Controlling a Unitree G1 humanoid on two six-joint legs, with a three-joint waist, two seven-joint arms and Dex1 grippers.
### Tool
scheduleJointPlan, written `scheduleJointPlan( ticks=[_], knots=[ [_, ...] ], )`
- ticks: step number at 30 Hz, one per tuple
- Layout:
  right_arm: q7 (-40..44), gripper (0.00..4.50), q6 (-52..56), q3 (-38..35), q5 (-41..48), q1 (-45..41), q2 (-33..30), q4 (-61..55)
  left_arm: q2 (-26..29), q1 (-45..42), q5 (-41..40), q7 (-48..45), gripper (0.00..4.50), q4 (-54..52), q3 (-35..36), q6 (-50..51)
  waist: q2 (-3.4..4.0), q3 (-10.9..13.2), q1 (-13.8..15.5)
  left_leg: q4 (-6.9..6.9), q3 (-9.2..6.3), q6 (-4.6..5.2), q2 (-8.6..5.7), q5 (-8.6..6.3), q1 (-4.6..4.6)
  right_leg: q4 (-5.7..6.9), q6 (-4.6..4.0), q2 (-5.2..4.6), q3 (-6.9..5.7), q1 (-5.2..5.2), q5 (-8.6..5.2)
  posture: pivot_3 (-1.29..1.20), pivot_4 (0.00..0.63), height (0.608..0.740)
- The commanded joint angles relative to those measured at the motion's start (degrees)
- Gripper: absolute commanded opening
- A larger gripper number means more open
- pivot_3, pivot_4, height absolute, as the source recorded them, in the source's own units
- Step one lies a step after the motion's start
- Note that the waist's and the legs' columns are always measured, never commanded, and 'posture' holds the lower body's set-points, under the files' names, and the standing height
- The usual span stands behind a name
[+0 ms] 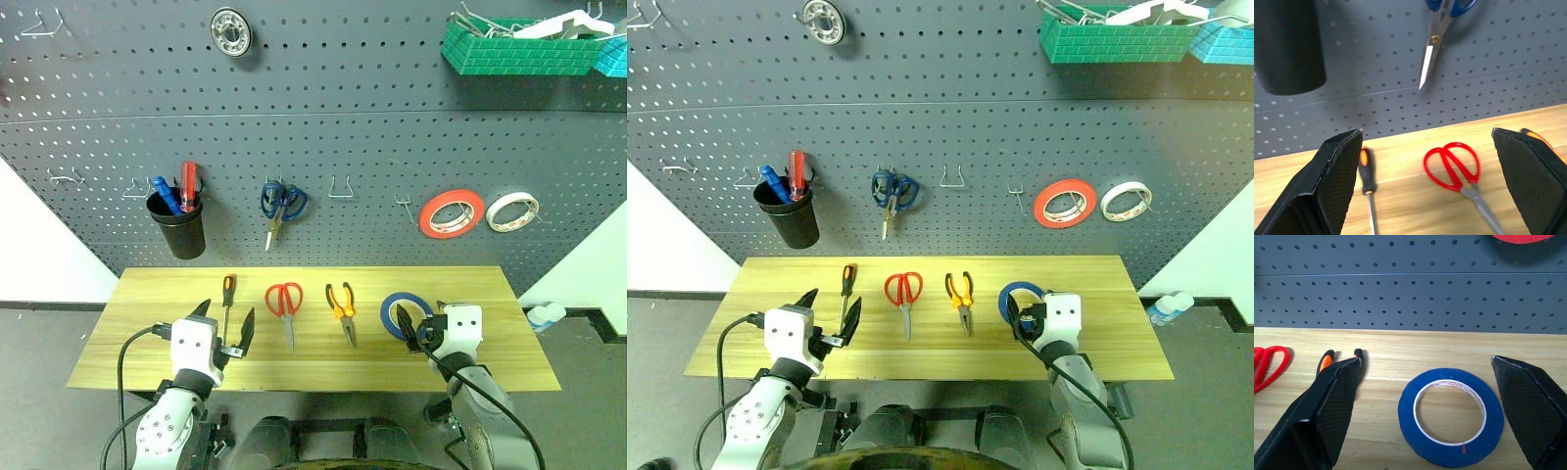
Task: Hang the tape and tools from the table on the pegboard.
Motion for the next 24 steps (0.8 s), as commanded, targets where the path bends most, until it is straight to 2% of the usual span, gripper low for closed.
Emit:
scheduleJointPlan(
  ticks=[1, 7, 9, 14, 19, 24],
  knots=[
    [-0.04, 4.50, -0.29, 0.22, 0.22, -0.15, 0.10, -3.23, -2.72, -0.13, 3.73, 0.37, 4.42, 1.29, -9.69, -1.66, -0.01, 0.00, -0.04, 0.00, 0.03, 0.00, -0.01, 0.00, 0.00, -0.04, 0.01, -0.01, 0.00, 0.03, 0.00, -0.01, 0.000, 0.736],
    [0.07, 4.50, -0.16, 0.15, 0.45, 0.04, -0.07, -3.39, -6.44, 0.45, 7.59, 2.07, 4.42, 5.40, -21.76, -2.66, 0.05, -0.01, -0.09, -0.05, 0.09, 0.20, 0.02, 0.04, -0.08, -0.01, 0.02, 0.03, 0.01, 0.04, 0.00, -0.02, 0.000, 0.736],
    [0.02, 4.50, -0.29, 0.23, 0.36, 0.06, 0.01, -3.26, -6.34, 0.32, 10.72, 3.67, 4.42, 5.57, -23.89, -2.79, 0.06, -0.01, -0.09, -0.06, 0.12, 0.21, 0.02, 0.04, -0.05, 0.01, 0.04, 0.03, 0.03, 0.03, -0.01, -0.01, 0.000, 0.736],
    [0.00, 4.50, -0.45, 0.35, 0.32, 0.02, 0.15, -3.00, -7.79, 0.48, 12.36, 4.80, 4.42, 7.75, -28.62, -4.16, 0.16, 0.03, -0.09, -0.05, 0.12, 0.20, 0.03, 0.04, 0.00, 0.01, 0.04, 0.02, 0.03, -0.03, -0.02, -0.02, 0.000, 0.736],
    [-0.05, 4.50, -0.46, 0.44, 0.25, 0.04, 0.20, -2.98, -8.33, 0.81, 14.05, 5.74, 4.42, 7.39, -30.98, -4.14, 0.18, 0.02, -0.08, -0.06, 0.13, 0.17, 0.03, -0.04, -0.04, -0.06, 0.06, -0.01, 0.03, -0.05, -0.03, -0.02, 0.000, 0.736],
    [-0.03, 4.50, -0.52, 0.69, 0.18, -0.05, 0.33, -2.81, -8.28, 1.11, 12.80, 5.86, 4.42, 6.18, -30.14, -4.24, 0.20, 0.00, -0.04, -0.05, 0.14, 0.32, 0.02, -0.03, -0.07, -0.06, 0.10, -0.01, 0.03, -0.11, -0.04, -0.02, 0.000, 0.736]
  ],
)
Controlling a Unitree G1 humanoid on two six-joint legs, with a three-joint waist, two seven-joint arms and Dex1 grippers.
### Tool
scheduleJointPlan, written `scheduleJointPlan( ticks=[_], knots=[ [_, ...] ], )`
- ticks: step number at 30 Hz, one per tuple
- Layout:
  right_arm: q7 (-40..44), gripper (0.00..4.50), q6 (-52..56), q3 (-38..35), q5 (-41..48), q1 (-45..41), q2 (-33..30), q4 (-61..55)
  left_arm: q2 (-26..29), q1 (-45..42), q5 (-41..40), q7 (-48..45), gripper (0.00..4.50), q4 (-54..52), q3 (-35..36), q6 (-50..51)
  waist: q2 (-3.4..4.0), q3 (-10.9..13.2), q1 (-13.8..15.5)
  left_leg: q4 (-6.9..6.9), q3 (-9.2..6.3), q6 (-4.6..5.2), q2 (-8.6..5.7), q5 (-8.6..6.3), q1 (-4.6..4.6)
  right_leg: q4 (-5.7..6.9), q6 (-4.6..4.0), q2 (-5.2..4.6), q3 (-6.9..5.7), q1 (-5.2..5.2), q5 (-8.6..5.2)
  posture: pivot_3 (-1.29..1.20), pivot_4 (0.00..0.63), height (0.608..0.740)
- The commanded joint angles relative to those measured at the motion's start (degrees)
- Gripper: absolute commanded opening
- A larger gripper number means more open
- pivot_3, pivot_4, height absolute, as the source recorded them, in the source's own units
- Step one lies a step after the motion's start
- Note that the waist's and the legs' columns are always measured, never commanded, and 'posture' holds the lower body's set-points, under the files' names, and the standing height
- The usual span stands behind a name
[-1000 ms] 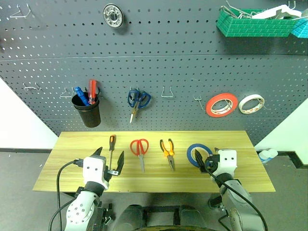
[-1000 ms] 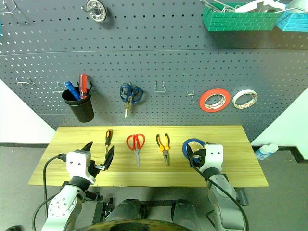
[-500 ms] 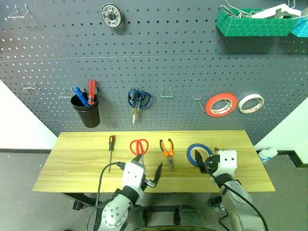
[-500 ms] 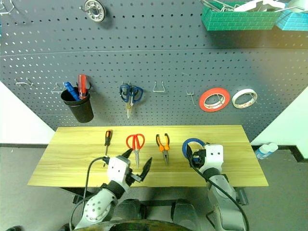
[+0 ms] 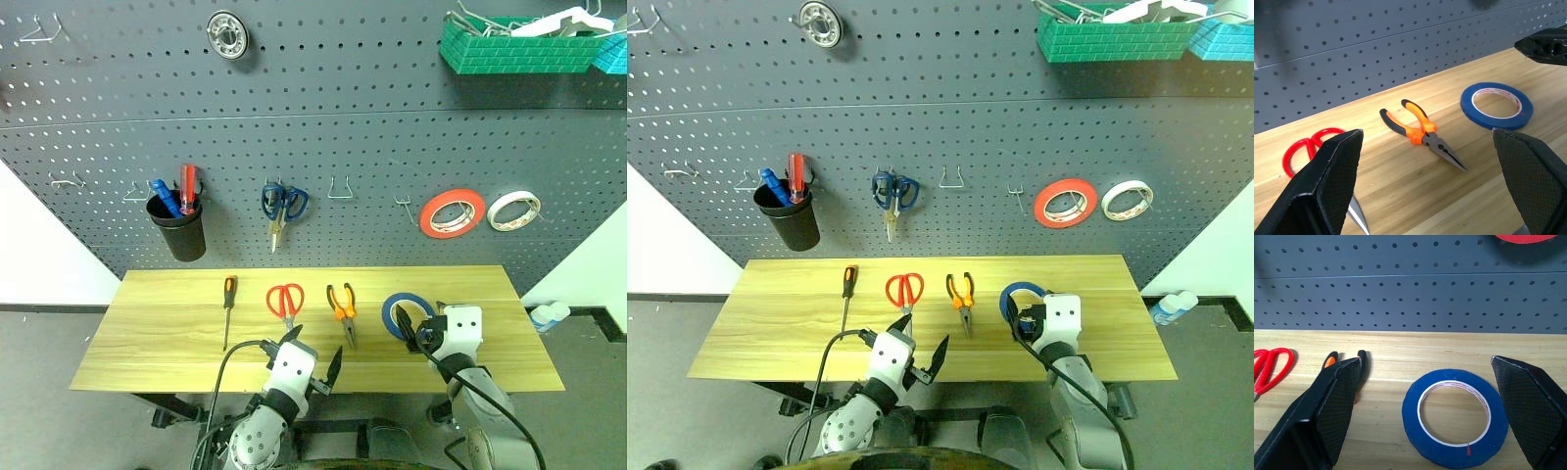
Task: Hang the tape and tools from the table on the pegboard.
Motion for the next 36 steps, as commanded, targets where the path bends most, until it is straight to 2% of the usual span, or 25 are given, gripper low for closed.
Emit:
scheduleJointPlan(
  ticks=[1, 6, 8, 13, 18, 23, 26, 29, 31, 33, 36],
  knots=[
    [-0.03, 4.50, -0.55, 0.40, 0.15, -0.58, 0.36, -2.00, -3.42, 0.85, -0.83, -0.74, 4.42, -3.52, -9.29, -1.09, 0.00, 0.00, 0.00, 0.00, 0.00, 0.00, 0.00, 0.00, 0.00, 0.00, 0.00, 0.00, 0.00, 0.00, 0.00, -0.02, 0.000, 0.736],
    [-0.16, 4.50, -0.52, 0.51, 0.17, -0.52, 0.39, -2.02, -3.39, 1.52, -0.09, 0.97, 4.42, -5.07, -7.81, -1.28, 0.00, 0.00, -0.02, 0.00, 0.01, 0.00, 0.00, 0.00, 0.02, 0.01, 0.00, 0.00, 0.00, 0.01, 0.00, -0.02, 0.000, 0.736],
    [-0.29, 4.50, -0.54, 0.55, 0.06, -0.46, 0.35, -2.10, -1.65, 1.65, 0.89, 3.16, 4.42, -7.67, -1.94, -1.23, -0.01, 0.00, -0.05, 0.00, 0.01, 0.00, 0.00, 0.00, 0.01, 0.01, 0.00, 0.00, 0.00, 0.01, 0.00, -0.02, 0.000, 0.736],
    [-0.34, 4.50, -0.34, 0.53, 0.19, -0.37, 0.29, -2.33, 2.68, 0.91, -7.26, 0.98, 4.42, -13.51, 11.50, 0.16, -0.02, 0.01, -0.02, 0.00, 0.01, 0.00, 0.01, 0.00, -0.02, 0.02, 0.00, -0.01, 0.00, 0.01, 0.00, -0.02, 0.000, 0.736],
    [-0.26, 4.50, -0.21, 0.44, 0.36, -0.18, 0.18, -2.61, 4.78, 1.00, -13.35, -0.84, 4.42, -15.72, 18.96, 1.80, 0.15, -0.09, -0.07, 0.00, 0.02, 0.00, 0.01, -0.01, 0.03, 0.03, -0.01, -0.01, 0.00, 0.01, -0.01, -0.02, 0.000, 0.736],
    [-0.21, 4.50, 0.01, 0.30, 0.49, -0.02, 0.05, -2.94, 7.31, 0.93, -16.82, -1.94, 4.42, -15.39, 26.60, 2.30, -0.19, -0.02, -0.04, 0.03, 0.06, 0.01, -0.01, 0.00, 0.03, 0.03, 0.00, -0.01, 0.01, 0.01, 0.00, -0.02, 0.000, 0.736],
    [-0.15, 4.50, 0.04, 0.30, 0.50, 0.11, 0.05, -2.99, 7.96, 0.09, -17.98, -5.27, 4.42, -14.56, 23.78, 2.69, -0.18, -0.03, -0.02, 0.03, 0.07, 0.01, -0.01, 0.00, 0.04, 0.03, -0.01, -0.01, 0.02, 0.02, 0.00, -0.02, 0.000, 0.736],
    [-0.29, 4.50, -0.01, 0.36, 0.26, 0.19, 0.04, -3.22, 5.23, -0.25, -15.01, -6.14, 4.42, -13.11, 13.39, 4.48, -0.17, -0.04, 0.07, 0.07, 0.09, 0.01, -0.04, 0.00, 0.09, 0.01, 0.00, -0.06, 0.02, 0.10, 0.01, -0.01, 0.000, 0.736],
    [-0.12, 4.50, 0.24, 0.20, 0.55, 0.21, -0.05, -3.27, 3.39, -0.66, -9.30, -4.93, 4.42, -9.55, 5.12, 4.12, -0.21, -0.05, -0.01, 0.08, 0.15, 0.02, -0.08, -0.01, 0.12, -0.01, 0.02, -0.09, 0.09, 0.23, 0.02, -0.02, 0.000, 0.736],
    [-0.13, 4.50, 0.15, 0.16, 0.38, 0.26, -0.17, -3.31, 1.52, -0.53, -4.64, -2.41, 4.42, -5.85, -0.19, 1.64, -0.21, -0.05, -0.03, 0.08, 0.25, 0.06, -0.09, -0.03, 0.11, 0.00, 0.06, -0.08, 0.15, 0.32, 0.04, -0.02, 0.000, 0.736],
    [-0.18, 4.50, 0.12, 0.00, 0.48, 0.48, -0.07, -3.43, 0.56, 0.68, -1.65, 1.76, 4.42, -6.33, -0.01, -0.26, -0.24, -0.04, -0.16, 0.04, 0.32, 0.14, 0.00, -0.06, 0.12, 0.13, 0.07, 0.04, 0.25, 0.13, 0.02, -0.02, 0.000, 0.736]
  ],
)
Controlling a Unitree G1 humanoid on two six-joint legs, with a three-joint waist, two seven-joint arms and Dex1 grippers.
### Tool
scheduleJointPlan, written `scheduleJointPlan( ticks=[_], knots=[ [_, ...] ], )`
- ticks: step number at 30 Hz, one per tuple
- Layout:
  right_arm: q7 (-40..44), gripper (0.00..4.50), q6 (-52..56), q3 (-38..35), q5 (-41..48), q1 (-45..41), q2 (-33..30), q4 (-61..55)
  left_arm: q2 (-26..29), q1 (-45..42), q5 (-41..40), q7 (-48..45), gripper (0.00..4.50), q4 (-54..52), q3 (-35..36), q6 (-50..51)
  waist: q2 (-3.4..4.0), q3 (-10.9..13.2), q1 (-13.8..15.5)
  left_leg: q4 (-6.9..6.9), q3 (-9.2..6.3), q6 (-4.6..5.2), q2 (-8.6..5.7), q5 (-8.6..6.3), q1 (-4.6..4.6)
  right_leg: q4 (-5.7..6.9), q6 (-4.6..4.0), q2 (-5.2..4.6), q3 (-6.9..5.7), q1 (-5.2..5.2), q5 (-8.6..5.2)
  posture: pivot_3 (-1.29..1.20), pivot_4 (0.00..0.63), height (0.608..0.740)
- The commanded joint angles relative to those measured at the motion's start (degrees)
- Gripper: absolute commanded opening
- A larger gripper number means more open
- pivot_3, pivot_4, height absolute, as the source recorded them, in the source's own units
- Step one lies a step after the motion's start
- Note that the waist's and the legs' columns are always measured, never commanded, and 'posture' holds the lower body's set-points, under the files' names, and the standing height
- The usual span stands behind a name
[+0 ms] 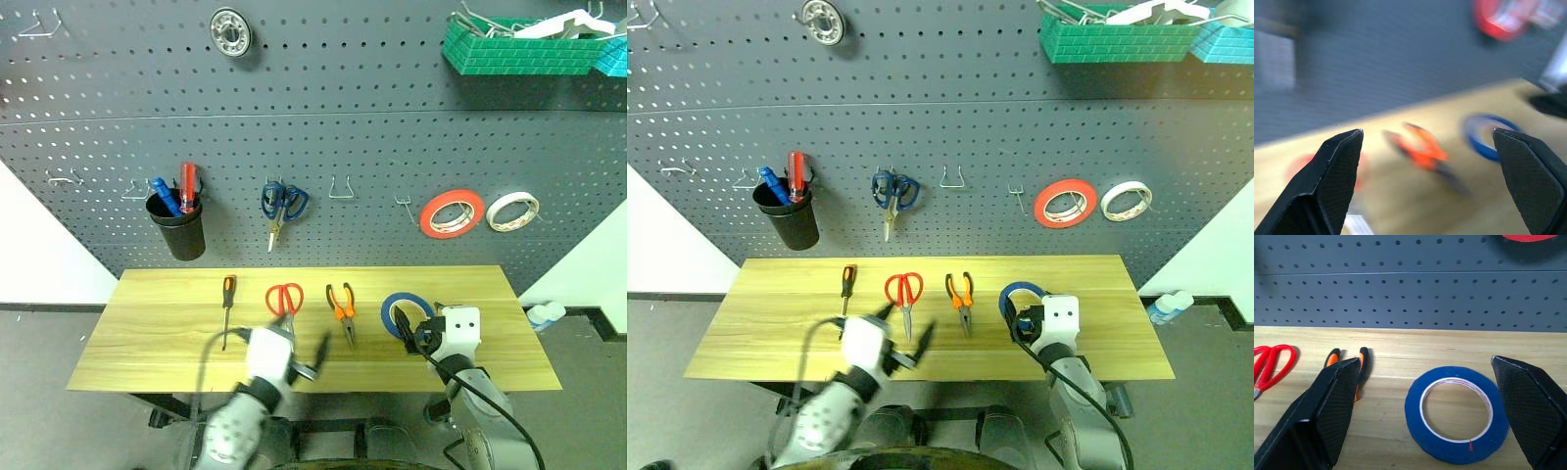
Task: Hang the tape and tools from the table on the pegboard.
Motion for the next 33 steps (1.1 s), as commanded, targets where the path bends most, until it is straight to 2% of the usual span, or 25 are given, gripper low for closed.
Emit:
scheduleJointPlan(
  ticks=[1, 4, 7, 10, 12, 15, 27, 33],
  knots=[
    [0.04, 4.50, -0.43, -0.57, 0.55, 0.04, -0.05, -2.63, -0.36, 1.23, 4.74, 5.80, 4.42, -3.61, 1.85, -3.15, 0.03, -0.01, 0.01, -0.01, -0.02, 0.00, 0.05, 0.00, -0.01, 0.05, -0.01, 0.05, 0.00, -0.04, -0.01, -0.02, 0.000, 0.736],
    [0.10, 4.50, -0.43, -0.62, 0.56, 0.07, 0.02, -2.63, 2.40, 1.39, -0.84, 5.64, 4.42, -7.85, 13.24, -3.73, 0.08, 0.00, 0.05, -0.01, -0.02, 0.00, 0.15, 0.00, 0.00, 0.08, -0.03, 0.11, 0.00, -0.07, -0.02, -0.02, 0.000, 0.736],
    [0.08, 4.50, -0.42, -0.65, 0.53, 0.08, 0.06, -2.70, 4.67, 0.85, -5.73, 2.05, 4.42, -10.29, 17.14, -1.34, 0.30, -0.06, 0.02, 0.00, -0.01, -0.04, 0.22, -0.02, 0.06, 0.07, -0.05, 0.08, -0.06, -0.18, -0.03, -0.02, 0.000, 0.736],
    [0.14, 4.50, -0.21, -0.64, 0.47, 0.30, -0.08, -3.22, 5.52, 0.46, -4.17, 0.75, 4.42, -9.13, 14.72, -0.35, 0.47, -0.15, 0.03, 0.03, 0.17, -0.15, 0.12, -0.09, 0.04, -0.02, -0.03, -0.11, -0.03, -0.14, -0.02, -0.03, 0.000, 0.736],
    [0.18, 4.50, 0.17, -0.60, 0.51, 0.68, -0.18, -3.89, 3.18, 0.51, -6.89, -1.25, 4.42, -6.56, 10.73, -0.12, 0.34, -0.18, 0.11, 0.05, 0.27, 0.03, -0.01, -0.03, 0.01, -0.08, 0.03, -0.22, 0.05, -0.13, -0.02, -0.03, 0.000, 0.736],
    [0.25, 4.50, 0.63, -0.49, 0.01, 1.72, -0.70, -5.42, 0.96, 1.49, -2.13, 0.82, 4.42, -5.20, 4.60, -1.78, 0.11, -0.25, 0.13, 0.08, 0.32, 0.23, -0.06, -0.13, -0.04, -0.24, 0.12, -0.24, 0.08, -0.04, 0.03, -0.02, 0.000, 0.736],
    [0.40, 4.50, 5.57, -0.11, 0.66, 10.65, -2.09, -16.45, 2.94, 7.18, -0.86, 2.82, 4.42, -9.01, 5.39, -2.96, 0.29, -0.26, -0.12, 0.08, 0.34, 0.12, 0.10, -0.32, 0.07, -0.17, 0.18, -0.17, 0.17, -0.05, -0.07, -0.03, 0.000, 0.736],
    [0.42, 4.50, 8.19, -0.74, 1.31, 17.77, -2.65, -23.29, 3.75, 10.24, -1.04, 3.21, 4.42, -9.71, 5.35, -3.90, 0.27, 0.59, -1.16, 0.05, 0.34, 0.07, 0.11, -0.37, -0.09, -0.34, 0.21, -0.25, 0.19, -0.13, -0.09, -0.04, 0.057, 0.736]
  ],
)
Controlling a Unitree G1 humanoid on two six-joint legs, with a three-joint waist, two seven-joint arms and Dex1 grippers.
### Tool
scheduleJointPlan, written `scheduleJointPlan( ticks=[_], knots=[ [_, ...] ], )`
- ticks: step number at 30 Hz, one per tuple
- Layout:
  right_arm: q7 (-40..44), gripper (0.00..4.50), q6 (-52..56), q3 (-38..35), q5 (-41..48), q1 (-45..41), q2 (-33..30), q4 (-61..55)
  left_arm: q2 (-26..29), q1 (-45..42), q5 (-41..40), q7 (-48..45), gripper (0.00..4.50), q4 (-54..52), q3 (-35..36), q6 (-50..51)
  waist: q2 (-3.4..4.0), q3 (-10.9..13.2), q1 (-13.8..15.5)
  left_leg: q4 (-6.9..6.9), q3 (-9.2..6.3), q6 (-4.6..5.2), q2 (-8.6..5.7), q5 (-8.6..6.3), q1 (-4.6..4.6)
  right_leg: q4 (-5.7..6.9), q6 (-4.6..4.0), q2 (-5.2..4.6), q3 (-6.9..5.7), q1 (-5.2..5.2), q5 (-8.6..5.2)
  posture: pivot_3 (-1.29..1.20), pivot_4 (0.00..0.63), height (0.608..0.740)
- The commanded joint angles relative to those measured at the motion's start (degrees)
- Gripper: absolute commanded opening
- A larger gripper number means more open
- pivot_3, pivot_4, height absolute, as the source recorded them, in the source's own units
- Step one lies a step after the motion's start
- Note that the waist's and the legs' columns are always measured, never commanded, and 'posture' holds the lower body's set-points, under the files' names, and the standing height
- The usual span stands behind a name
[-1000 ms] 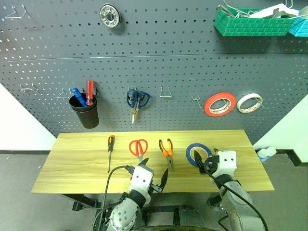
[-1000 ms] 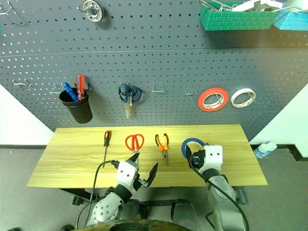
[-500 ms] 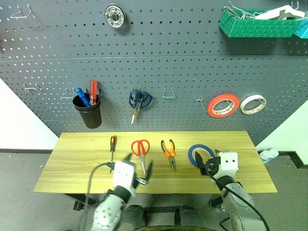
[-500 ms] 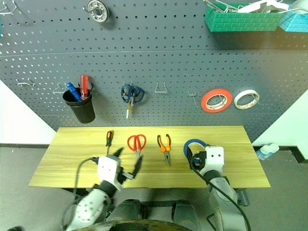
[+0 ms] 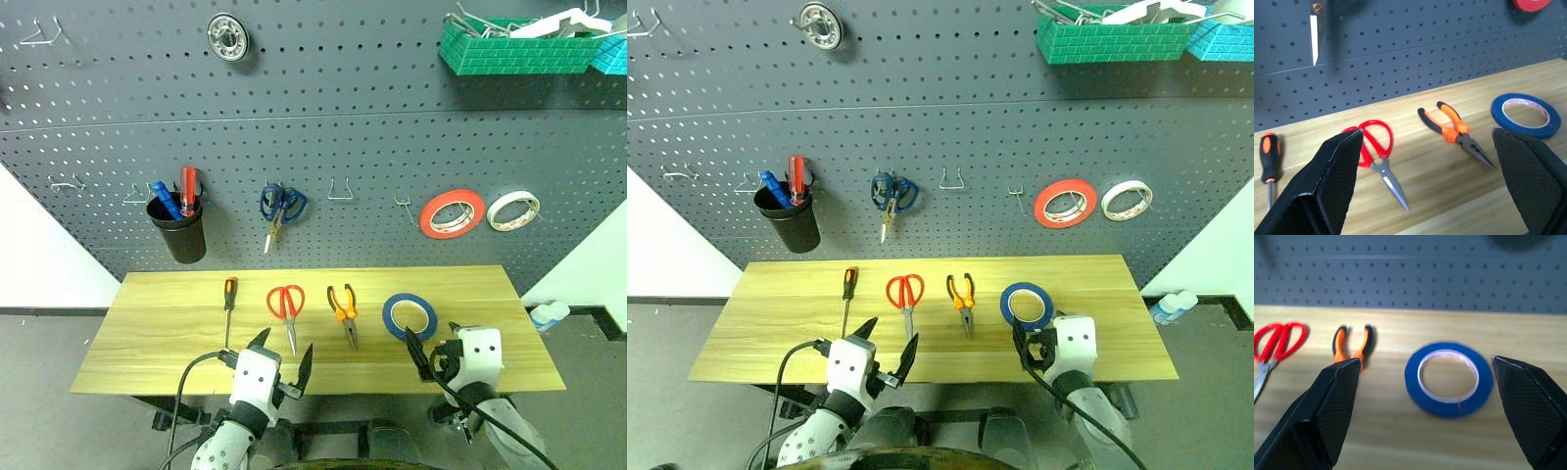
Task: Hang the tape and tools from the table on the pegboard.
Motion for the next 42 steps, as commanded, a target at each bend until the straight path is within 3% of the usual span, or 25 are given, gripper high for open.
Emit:
scheduleJointPlan(
  ticks=[1, 5, 8, 16, 23, 35, 38, 40, 42],
  knots=[
    [0.05, 4.50, 0.75, -1.13, 1.06, 2.56, -0.42, -5.70, 0.25, 1.09, -0.15, 0.30, 4.42, -2.29, 0.20, -2.03, -0.04, 0.46, -0.76, -0.01, -0.01, 0.00, 0.00, -0.01, -0.04, -0.04, 0.00, 0.00, 0.00, 0.00, 0.00, -0.04, 0.062, 0.736],
    [0.74, 4.50, 1.53, -1.28, 1.80, 5.07, -0.73, -8.00, 0.81, 2.05, -0.62, 0.04, 4.42, -2.35, 0.78, -2.85, -0.19, 1.01, -1.29, -0.01, 0.00, 0.03, 0.01, -0.04, -0.75, -0.12, 0.02, -0.02, 0.00, -0.15, 0.00, -0.05, 0.068, 0.736],
    [0.30, 4.50, 1.66, -0.64, 1.41, 5.90, -0.39, -8.67, 0.92, 2.30, -1.01, -0.11, 4.42, -2.16, 1.07, -3.12, -0.23, 1.12, -1.07, 0.01, 0.01, 0.20, 0.00, 0.06, -0.81, -0.11, 0.03, -0.01, -0.02, -0.72, 0.03, -0.05, 0.072, 0.736],
    [0.37, 4.50, 1.92, 1.03, 0.60, 5.41, -0.90, -8.74, 1.03, 1.39, -0.54, -0.23, 4.42, -0.96, 1.11, -2.97, -0.35, 1.52, -0.75, 0.01, 0.01, 0.20, 0.00, 0.02, -0.82, -0.15, 0.03, -0.02, -0.07, -0.71, 0.02, -0.03, 0.074, 0.736],
    [-0.19, 4.50, 2.05, 3.02, -0.34, 3.18, -0.69, -8.00, -4.09, -0.72, 3.46, -1.59, 4.42, 10.17, -14.95, -3.80, -0.38, 1.47, -0.70, 0.01, 0.04, 0.23, -0.04, 0.02, -0.82, -0.21, 0.09, -0.04, -0.07, -0.66, 0.06, -0.02, 0.061, 0.736],
    [-0.71, 4.50, 2.17, 4.10, -0.58, 0.91, -0.49, -6.87, -9.62, -0.44, 5.94, 0.29, 4.42, 18.20, -25.34, -8.44, -0.21, 1.32, -0.62, 0.11, 0.02, 0.25, -0.02, 0.02, -0.76, -0.15, 0.13, 0.00, -0.14, -0.61, 0.08, -0.02, 0.045, 0.736],
    [-0.98, 4.50, 2.19, 3.93, -0.57, 0.84, -0.38, -6.97, -7.09, 1.28, 12.76, 7.19, 4.42, 9.57, -19.23, -8.85, -0.23, 1.29, -0.58, 0.11, 0.02, 0.26, -0.03, 0.02, -0.78, -0.14, 0.15, 0.01, -0.14, -0.59, 0.10, -0.02, 0.043, 0.736],
    [-0.95, 4.50, 2.20, 3.92, -0.41, 0.72, -0.38, -6.93, -4.54, 0.93, 7.72, 5.91, 4.42, 3.45, -11.68, -8.64, -0.29, 1.23, -0.63, 0.11, 0.03, 0.26, -0.03, 0.02, -0.80, -0.11, 0.16, 0.02, -0.14, -0.52, 0.11, -0.02, 0.042, 0.736],
    [-1.00, 4.50, 2.20, 3.98, -0.44, 0.49, -0.39, -6.85, 8.60, -7.10, -10.76, -4.20, 4.42, 2.30, 13.56, -3.59, -0.28, 1.25, -0.46, 0.12, 0.04, 0.25, -0.03, 0.02, -0.80, -0.02, 0.13, 0.01, -0.13, -0.54, 0.09, -0.02, 0.041, 0.736]
  ],
)
